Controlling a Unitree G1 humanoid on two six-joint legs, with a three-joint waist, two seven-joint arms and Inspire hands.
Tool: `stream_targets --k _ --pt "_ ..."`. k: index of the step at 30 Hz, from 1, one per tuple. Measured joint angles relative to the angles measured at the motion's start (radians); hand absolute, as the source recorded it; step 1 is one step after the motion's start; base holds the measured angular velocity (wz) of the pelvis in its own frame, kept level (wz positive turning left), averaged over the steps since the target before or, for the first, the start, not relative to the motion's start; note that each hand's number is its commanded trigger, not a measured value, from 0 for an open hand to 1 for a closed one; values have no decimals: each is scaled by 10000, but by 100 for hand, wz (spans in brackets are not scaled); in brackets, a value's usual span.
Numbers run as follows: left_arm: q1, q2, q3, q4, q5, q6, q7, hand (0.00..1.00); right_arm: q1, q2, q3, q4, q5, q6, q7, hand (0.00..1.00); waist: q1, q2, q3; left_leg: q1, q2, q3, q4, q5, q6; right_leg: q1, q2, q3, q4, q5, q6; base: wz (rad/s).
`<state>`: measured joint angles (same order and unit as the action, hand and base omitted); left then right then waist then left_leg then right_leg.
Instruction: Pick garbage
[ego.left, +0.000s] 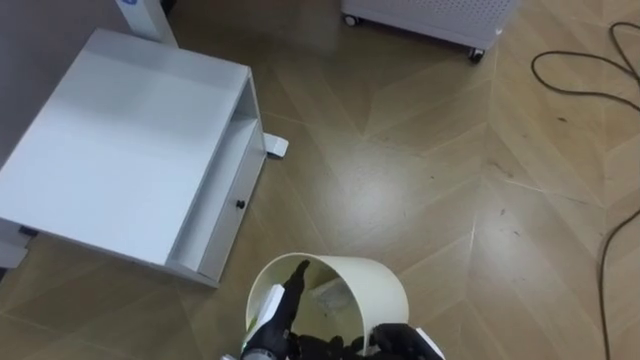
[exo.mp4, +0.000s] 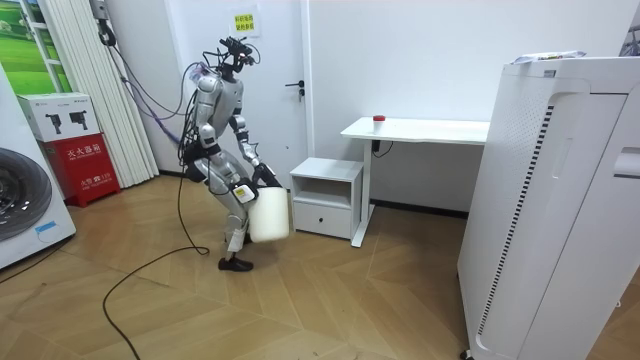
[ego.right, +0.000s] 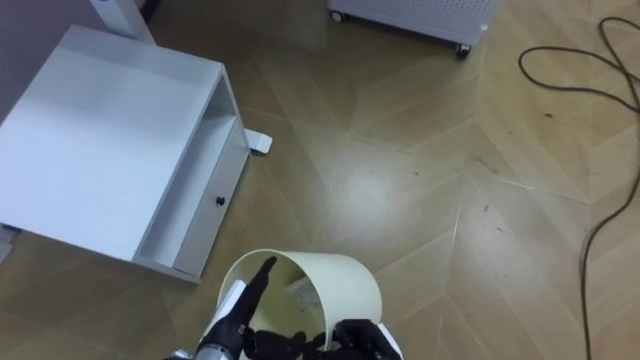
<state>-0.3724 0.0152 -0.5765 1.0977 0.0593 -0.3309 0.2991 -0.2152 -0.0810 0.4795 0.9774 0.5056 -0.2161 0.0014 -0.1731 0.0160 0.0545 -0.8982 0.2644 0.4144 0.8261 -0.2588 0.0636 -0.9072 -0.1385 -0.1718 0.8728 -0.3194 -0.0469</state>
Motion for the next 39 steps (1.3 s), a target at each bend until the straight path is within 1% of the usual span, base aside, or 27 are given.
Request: stream_targets --k 5,8,9,10,12,13,15,16,18,19,20,21,22,23,24,25,27,28,29,30,31,32,34,35,36,37,39 --pt "348 97 -41 19 6 1 -141 0 58 -32 -184 391 44 2 -64 100 162 -30 17 797 -15 118 -265 -25 -59 732 38 50 -243 -13 19 -3" --pt "652 235 48 4 128 1 -304 0 114 -77 -639 916 29 -9 -13 100 149 -52 25 1455 -178 169 -597 -4 -98 1350 -2 86 -503 -16 86 0" --pt "744 370 73 5 138 0 -398 0 219 -121 -764 1096 41 -26 23 100 146 -56 27 1727 -191 170 -704 -9 -121 1658 15 67 -659 -5 107 0" --pt "781 415 105 4 136 0 -458 0 246 -162 -805 1168 44 -29 63 100 147 -61 31 1879 -191 167 -744 -20 -141 1835 25 47 -738 -8 117 0" --pt "884 561 233 3 128 -4 -549 0 447 -352 -939 1518 42 -37 247 100 137 -85 42 2516 -303 167 -1045 -24 -191 2511 21 16 -1068 4 194 2" --pt "882 632 239 -12 130 -8 -553 0 450 -411 -964 1617 38 -37 285 100 142 -81 41 2644 -319 180 -1120 -21 -197 2653 29 16 -1165 21 223 0" --pt "975 807 285 -195 127 -38 -561 0 522 -467 -1367 1918 36 -118 357 100 140 -71 39 3182 -355 207 -1420 -22 -236 3264 124 -16 -1640 98 305 -2" --pt "1019 842 307 -262 121 -47 -566 0 591 -478 -1466 1923 35 -131 363 100 134 -71 38 3334 -373 206 -1498 -30 -252 3425 171 -35 -1749 110 321 0" --pt "1287 1022 485 -1000 121 -61 -643 0 873 -490 -1767 1919 23 -139 388 100 142 -60 26 3901 -491 203 -1841 -45 -298 4039 171 -95 -2189 152 405 5" --pt "1333 1066 537 -1173 123 -82 -654 0 932 -485 -1846 1915 17 -142 396 100 141 -46 17 4023 -517 207 -1917 -49 -310 4179 168 -97 -2283 168 434 3" --pt "1478 1139 658 -1611 138 -114 -666 0 1049 -487 -2015 1884 -3 -146 416 100 129 -19 1 4275 -534 211 -2052 -68 -342 4467 165 -103 -2450 190 474 0" --pt "1551 1187 708 -1911 136 -241 -664 0 1174 -530 -2114 1864 -18 -173 441 100 135 -34 -6 4595 -663 220 -2137 -87 -374 4759 144 -95 -2590 177 516 0" --pt "1602 1207 750 -2075 104 -262 -664 0 1228 -572 -2119 1847 -24 -185 452 100 147 -39 -15 4756 -685 227 -2218 -98 -393 4925 134 -99 -2668 160 545 0" --pt "1800 1224 945 -2523 97 -305 -646 0 1349 -647 -2178 1701 -51 -190 446 100 151 -25 -43 5029 -702 231 -2368 -118 -429 5192 125 -106 -2830 141 576 0" --pt "1963 1258 1084 -2898 101 -385 -608 0 1498 -717 -2278 1466 -97 -212 434 100 147 -12 -51 5246 -715 228 -2419 -144 -474 5442 125 -162 -2929 117 606 0" --pt "2035 1285 1130 -3042 100 -424 -590 0 1564 -749 -2294 1389 -137 -248 434 100 147 -15 -71 5336 -714 223 -2430 -153 -489 5561 127 -228 -2981 107 614 0" --pt "2498 1371 1388 -3846 121 -440 -476 0 1614 -786 -2300 1359 -477 -356 432 100 177 -83 -117 5740 -685 238 -2436 -186 -546 5985 210 -237 -3156 87 588 -16" --pt "2617 1391 1458 -4029 118 -447 -459 0 1615 -786 -2313 1358 -548 -358 430 100 174 -100 -130 5859 -677 232 -2434 -189 -551 6103 218 -237 -3196 75 572 -19" --pt "2801 1421 1590 -4317 137 -449 -457 0 1667 -786 -2356 1342 -711 -357 427 100 177 -135 -161 6073 -674 205 -2437 -193 -558 6325 248 -204 -3269 52 561 -15" --pt "2975 1423 1666 -4665 132 -450 -449 0 1810 -785 -2386 1225 -751 -357 408 100 174 -162 -210 6254 -658 167 -2447 -196 -571 6536 303 -164 -3385 51 559 -15" --pt "3067 1436 1701 -4899 127 -452 -448 0 1904 -785 -2385 1117 -760 -357 387 100 179 -192 -222 6363 -650 165 -2456 -201 -583 6631 335 -116 -3413 48 555 -18" --pt "3203 1456 1778 -5323 105 -465 -436 0 2073 -786 -2384 975 -820 -357 348 100 200 -255 -258 6569 -653 114 -2493 -203 -614 6818 375 -43 -3497 44 550 -29" --pt "3272 1481 1881 -5677 84 -549 -364 0 2252 -785 -2386 950 -827 -357 342 100 259 -376 -339 6970 -749 -70 -2745 -198 -750 7078 434 160 -3604 56 535 -36" --pt "3267 1488 2000 -5693 83 -708 -340 0 2408 -785 -2386 901 -817 -356 340 100 328 -443 -385 7323 -818 -131 -2985 -193 -858 7306 485 288 -3719 75 522 -37" --pt "3255 1491 2148 -5696 86 -807 -258 0 2522 -788 -2387 871 -800 -356 344 100 348 -485 -414 7568 -836 -251 -3097 -230 -951 7482 542 354 -3797 89 505 -32" --pt "3238 1494 2210 -5697 92 -836 -209 0 2582 -796 -2395 833 -787 -354 338 100 333 -485 -418 7634 -835 -366 -3114 -260 -1002 7571 579 352 -3847 97 496 -21" --pt "3212 1617 2258 -5944 102 -853 -1 0 2840 -804 -2606 549 -825 -349 346 100 349 -476 -435 7708 -838 -532 -3211 -317 -1101 7633 660 386 -3949 146 495 -6"
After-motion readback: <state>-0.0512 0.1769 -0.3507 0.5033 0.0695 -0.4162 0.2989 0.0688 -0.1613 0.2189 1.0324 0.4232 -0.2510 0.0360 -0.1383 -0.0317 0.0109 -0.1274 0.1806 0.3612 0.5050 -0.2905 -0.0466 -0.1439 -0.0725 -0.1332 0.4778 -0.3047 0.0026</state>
